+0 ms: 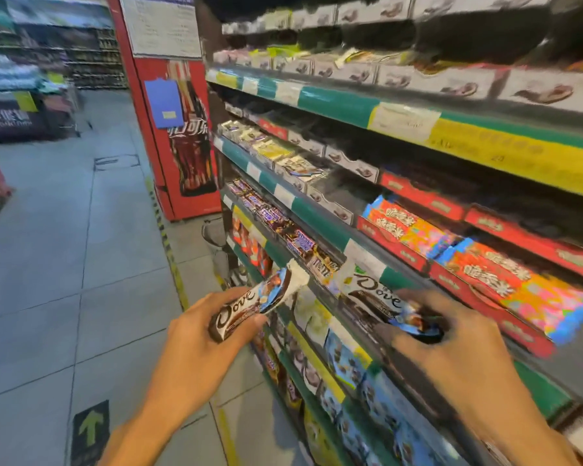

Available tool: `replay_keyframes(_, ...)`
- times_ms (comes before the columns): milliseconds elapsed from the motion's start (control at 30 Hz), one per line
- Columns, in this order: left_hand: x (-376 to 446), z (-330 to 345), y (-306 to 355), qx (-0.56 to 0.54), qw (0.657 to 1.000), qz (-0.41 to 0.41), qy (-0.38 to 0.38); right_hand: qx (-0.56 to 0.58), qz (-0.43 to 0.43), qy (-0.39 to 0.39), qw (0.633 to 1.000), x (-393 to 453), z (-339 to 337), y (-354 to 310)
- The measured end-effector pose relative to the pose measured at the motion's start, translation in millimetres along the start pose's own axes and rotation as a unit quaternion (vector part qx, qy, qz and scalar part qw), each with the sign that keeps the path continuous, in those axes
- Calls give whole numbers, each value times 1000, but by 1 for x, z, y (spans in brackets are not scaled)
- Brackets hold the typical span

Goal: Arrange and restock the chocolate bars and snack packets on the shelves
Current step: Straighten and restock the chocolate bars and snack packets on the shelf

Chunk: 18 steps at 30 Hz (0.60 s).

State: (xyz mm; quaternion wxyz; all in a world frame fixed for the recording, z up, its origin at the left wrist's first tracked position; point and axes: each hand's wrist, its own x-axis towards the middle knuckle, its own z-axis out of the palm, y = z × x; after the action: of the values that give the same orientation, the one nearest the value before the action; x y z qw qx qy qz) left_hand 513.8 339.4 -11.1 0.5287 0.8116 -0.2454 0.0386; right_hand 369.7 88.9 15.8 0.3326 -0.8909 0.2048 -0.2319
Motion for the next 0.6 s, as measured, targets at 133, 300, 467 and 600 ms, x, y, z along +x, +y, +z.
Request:
replay_keyframes(133,70,4,-27,12,1000,-3,-2,-2,13,-2,1000,63,38,7)
replay_keyframes(300,160,6,-51,6,1000,9,-27,-40,46,25,998,136,71,1)
replay_keyframes(467,237,13,-77,-17,997,23,-78,-84,70,47,993,189,90,-13)
replay_keyframes(600,298,22,-101,-55,985,44,-155,-106,98,89,985,220,104,-28)
